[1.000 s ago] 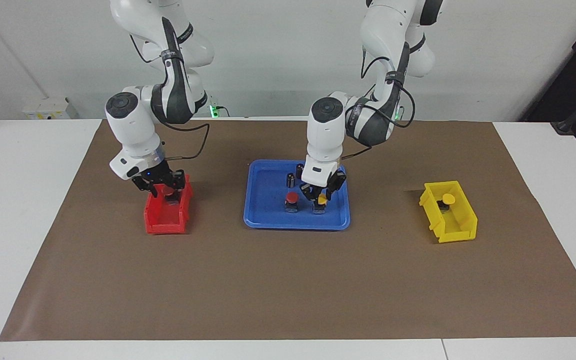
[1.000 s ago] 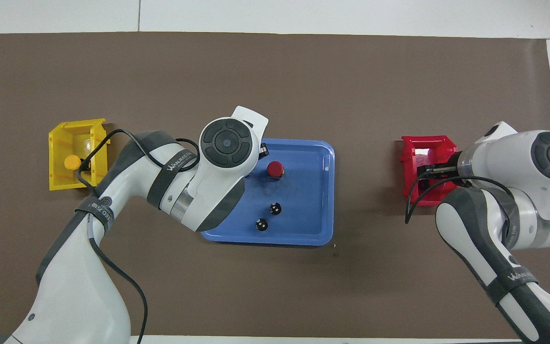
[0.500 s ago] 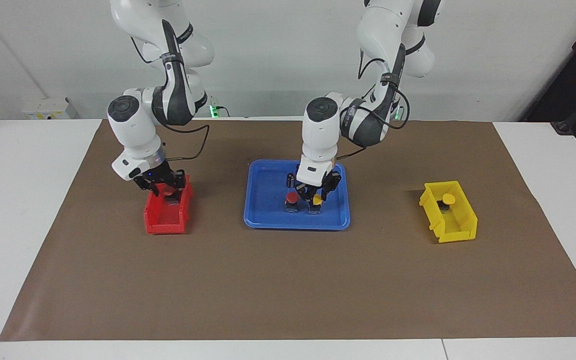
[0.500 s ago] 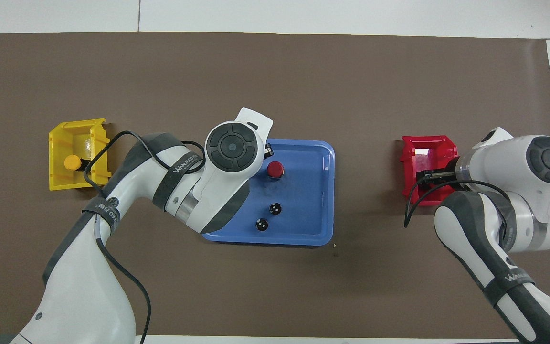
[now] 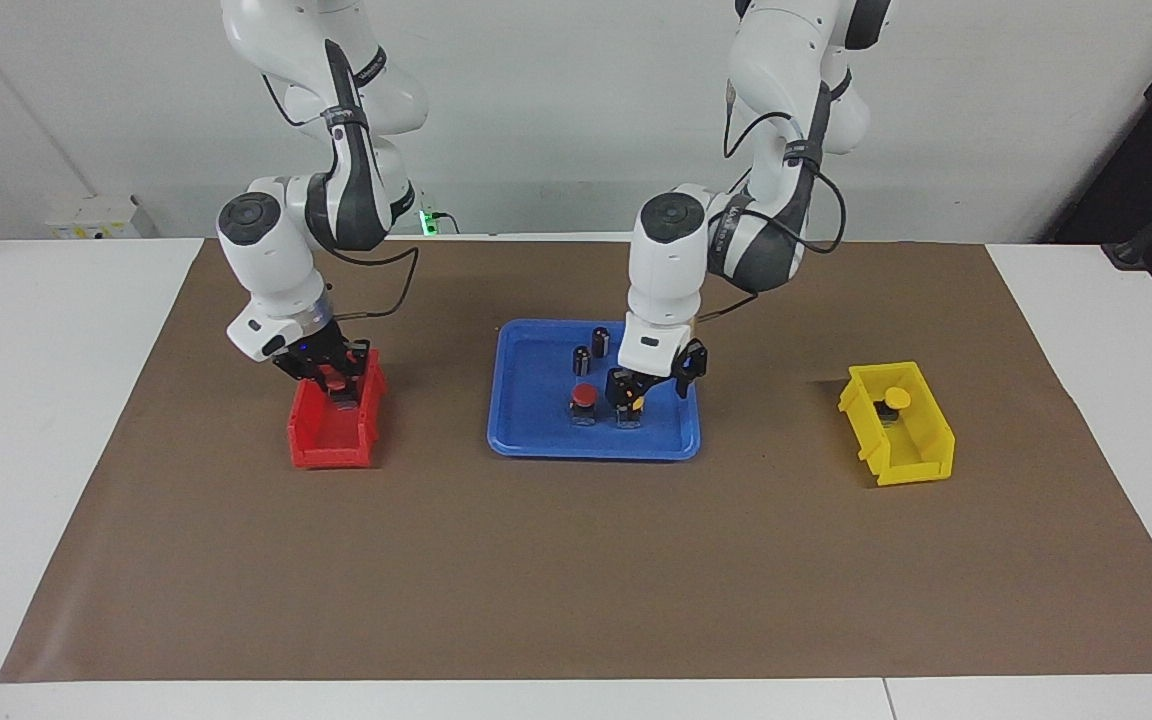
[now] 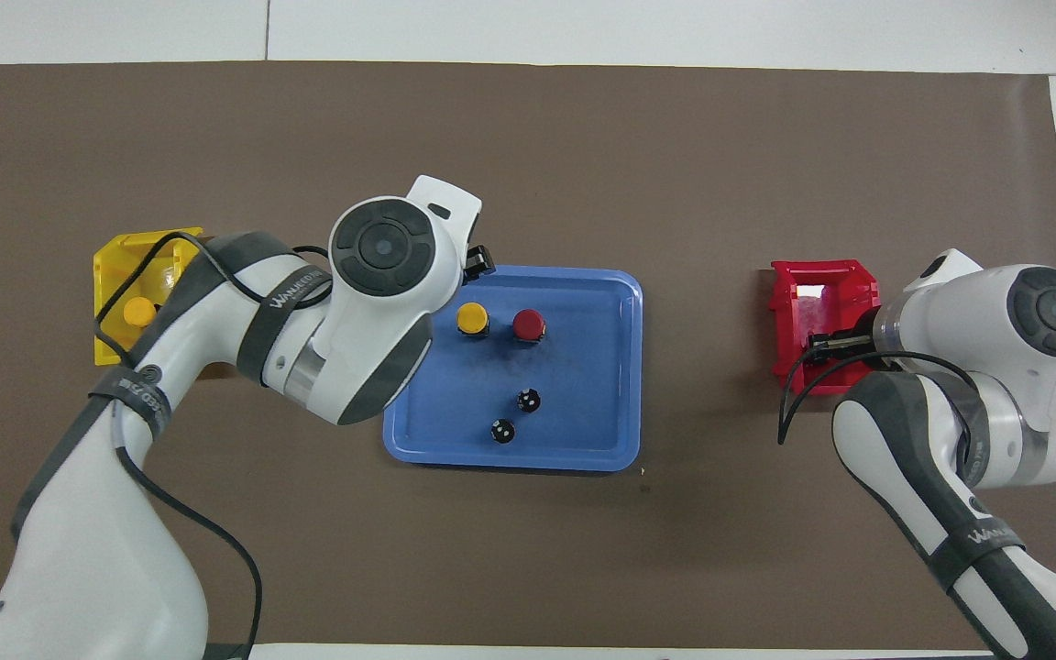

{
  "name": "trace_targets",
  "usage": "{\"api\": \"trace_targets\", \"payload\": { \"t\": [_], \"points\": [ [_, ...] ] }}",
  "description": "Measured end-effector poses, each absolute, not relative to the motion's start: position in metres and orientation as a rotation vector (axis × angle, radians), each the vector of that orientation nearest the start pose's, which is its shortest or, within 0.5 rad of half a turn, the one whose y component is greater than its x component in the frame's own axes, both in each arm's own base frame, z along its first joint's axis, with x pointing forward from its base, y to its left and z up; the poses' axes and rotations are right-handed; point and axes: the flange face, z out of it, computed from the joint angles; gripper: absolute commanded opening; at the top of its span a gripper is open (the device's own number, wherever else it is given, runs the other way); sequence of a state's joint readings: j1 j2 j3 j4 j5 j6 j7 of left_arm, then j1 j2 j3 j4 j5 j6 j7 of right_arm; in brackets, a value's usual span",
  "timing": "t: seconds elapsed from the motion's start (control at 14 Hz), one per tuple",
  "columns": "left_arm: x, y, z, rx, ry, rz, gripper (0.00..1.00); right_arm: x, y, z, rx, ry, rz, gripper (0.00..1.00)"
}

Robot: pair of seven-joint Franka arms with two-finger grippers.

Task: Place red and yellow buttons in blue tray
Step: 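Place the second red button in the tray while the left gripper returns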

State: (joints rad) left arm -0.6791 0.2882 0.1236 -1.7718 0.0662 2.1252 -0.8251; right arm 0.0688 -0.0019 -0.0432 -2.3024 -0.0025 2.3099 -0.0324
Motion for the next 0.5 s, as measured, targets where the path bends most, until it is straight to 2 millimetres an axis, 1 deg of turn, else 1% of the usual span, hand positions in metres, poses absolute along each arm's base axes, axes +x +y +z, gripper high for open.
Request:
{"api": "trace_targets", "payload": {
  "t": [0.07, 0.14, 0.21, 0.29, 0.36, 0.43, 0.5],
  "points": [
    [0.553, -0.314, 0.417, -3.081, -0.264, -0.145, 1.0, 0.518, 0.015, 0.361, -3.142, -0.1, 0.021, 0.27],
    [0.56, -0.286, 0.43, -3.072, -0.166, -0.109, 1.0, 0.527, 0.02, 0.381, -3.141, -0.112, 0.056, 0.28],
    [0.565, -0.259, 0.444, -3.061, -0.077, -0.065, 1.0, 0.538, 0.028, 0.407, -3.141, -0.129, 0.08, 0.29],
    [0.569, -0.231, 0.46, -3.051, 0.005, -0.018, 1.0, 0.55, 0.043, 0.433, -3.14, -0.136, 0.093, 0.3],
    [0.572, -0.201, 0.477, -3.044, 0.087, 0.025, 1.0, 0.561, 0.066, 0.457, -3.142, -0.125, 0.091, 0.3],
    [0.575, -0.169, 0.497, -3.047, 0.152, 0.049, 1.0, 0.57, 0.096, 0.475, -3.144, -0.109, 0.07, 0.3],
    [0.575, -0.138, 0.516, -3.061, 0.197, 0.057, 1.0, 0.575, 0.126, 0.483, -3.137, -0.074, 0.044, 0.31]
  ]
}}
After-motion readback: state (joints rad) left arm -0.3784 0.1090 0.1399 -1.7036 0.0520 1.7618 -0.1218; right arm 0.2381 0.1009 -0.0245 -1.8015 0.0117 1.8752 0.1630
